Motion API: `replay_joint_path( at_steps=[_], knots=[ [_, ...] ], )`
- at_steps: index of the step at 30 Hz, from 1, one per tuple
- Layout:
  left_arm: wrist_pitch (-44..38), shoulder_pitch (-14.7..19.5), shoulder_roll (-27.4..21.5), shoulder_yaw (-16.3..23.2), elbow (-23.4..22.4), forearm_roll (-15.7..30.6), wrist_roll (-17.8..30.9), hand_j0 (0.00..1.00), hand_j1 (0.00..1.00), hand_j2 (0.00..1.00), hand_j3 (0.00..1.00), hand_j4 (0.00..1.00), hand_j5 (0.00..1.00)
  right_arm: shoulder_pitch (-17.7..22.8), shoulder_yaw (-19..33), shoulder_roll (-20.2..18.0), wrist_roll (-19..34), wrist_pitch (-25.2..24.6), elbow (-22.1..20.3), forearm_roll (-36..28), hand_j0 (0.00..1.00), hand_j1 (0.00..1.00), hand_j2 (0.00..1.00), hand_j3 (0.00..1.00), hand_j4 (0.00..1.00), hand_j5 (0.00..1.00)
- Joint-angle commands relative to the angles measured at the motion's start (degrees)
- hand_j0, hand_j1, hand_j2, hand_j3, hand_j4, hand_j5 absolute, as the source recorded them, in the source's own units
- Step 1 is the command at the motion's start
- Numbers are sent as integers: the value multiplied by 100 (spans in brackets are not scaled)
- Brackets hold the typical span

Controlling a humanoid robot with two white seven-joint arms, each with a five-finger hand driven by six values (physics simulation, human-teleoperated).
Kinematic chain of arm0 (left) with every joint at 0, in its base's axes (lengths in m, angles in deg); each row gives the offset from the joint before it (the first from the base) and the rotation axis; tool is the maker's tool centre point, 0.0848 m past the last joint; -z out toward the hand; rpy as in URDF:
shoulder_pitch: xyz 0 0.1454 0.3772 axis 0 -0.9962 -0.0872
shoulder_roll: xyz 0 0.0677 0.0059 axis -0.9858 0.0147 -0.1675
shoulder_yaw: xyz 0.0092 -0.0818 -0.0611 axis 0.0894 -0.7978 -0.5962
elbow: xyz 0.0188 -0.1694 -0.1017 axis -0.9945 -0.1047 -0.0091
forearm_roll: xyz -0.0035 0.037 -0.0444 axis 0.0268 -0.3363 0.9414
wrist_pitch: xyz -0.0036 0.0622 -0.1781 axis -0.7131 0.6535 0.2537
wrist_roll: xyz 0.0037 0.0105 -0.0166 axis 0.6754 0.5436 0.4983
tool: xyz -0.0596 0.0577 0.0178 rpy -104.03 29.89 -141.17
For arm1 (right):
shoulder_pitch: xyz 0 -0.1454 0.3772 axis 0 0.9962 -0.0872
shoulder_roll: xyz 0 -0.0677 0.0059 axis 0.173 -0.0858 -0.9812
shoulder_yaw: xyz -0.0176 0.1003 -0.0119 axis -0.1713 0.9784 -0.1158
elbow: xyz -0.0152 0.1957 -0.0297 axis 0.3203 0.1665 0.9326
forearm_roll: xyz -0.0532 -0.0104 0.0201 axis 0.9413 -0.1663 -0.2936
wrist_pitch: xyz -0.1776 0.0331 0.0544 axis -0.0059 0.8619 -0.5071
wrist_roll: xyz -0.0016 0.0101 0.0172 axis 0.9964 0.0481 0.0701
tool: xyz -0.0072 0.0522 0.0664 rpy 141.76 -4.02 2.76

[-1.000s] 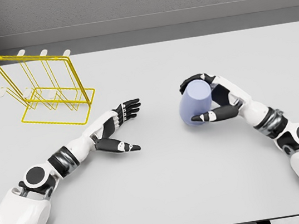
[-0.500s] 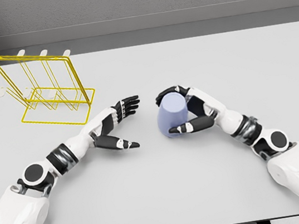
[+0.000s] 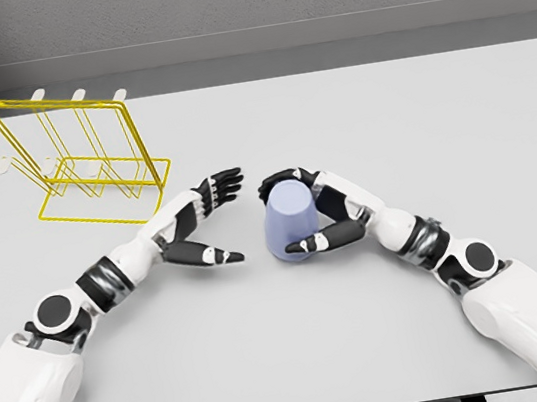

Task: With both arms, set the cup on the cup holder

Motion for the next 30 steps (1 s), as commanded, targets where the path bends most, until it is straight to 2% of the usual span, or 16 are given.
replay_joint_path(
  at_steps=[1,2,15,21,26,28,30],
  knots=[
    [0,-9,14,-10,-5,31,-8,100,100,100,100,100,100,0,18,-11,1,-9,5,110,100,100,100,100,100,100],
    [0,-9,40,-19,-40,31,-8,100,100,100,100,100,100,0,35,-28,1,-9,5,252,100,100,100,100,100,100],
    [9,-9,67,-10,-119,39,-8,100,100,100,100,100,100,-44,114,-99,1,0,92,269,100,100,100,100,100,100],
    [26,-18,76,34,-119,22,1,100,100,100,100,100,100,-79,150,-371,1,9,136,269,100,100,100,100,100,100],
    [18,-18,128,52,-75,31,1,100,100,100,100,100,100,-202,510,-1232,1,17,154,278,100,100,100,100,100,100],
    [79,-26,164,78,-40,31,1,100,100,100,100,100,100,-527,510,-1391,1,17,163,278,100,100,100,100,100,100],
    [88,-26,199,87,-40,22,10,100,100,100,100,100,100,-685,510,-1830,1,17,163,278,100,100,100,100,100,100]
  ],
)
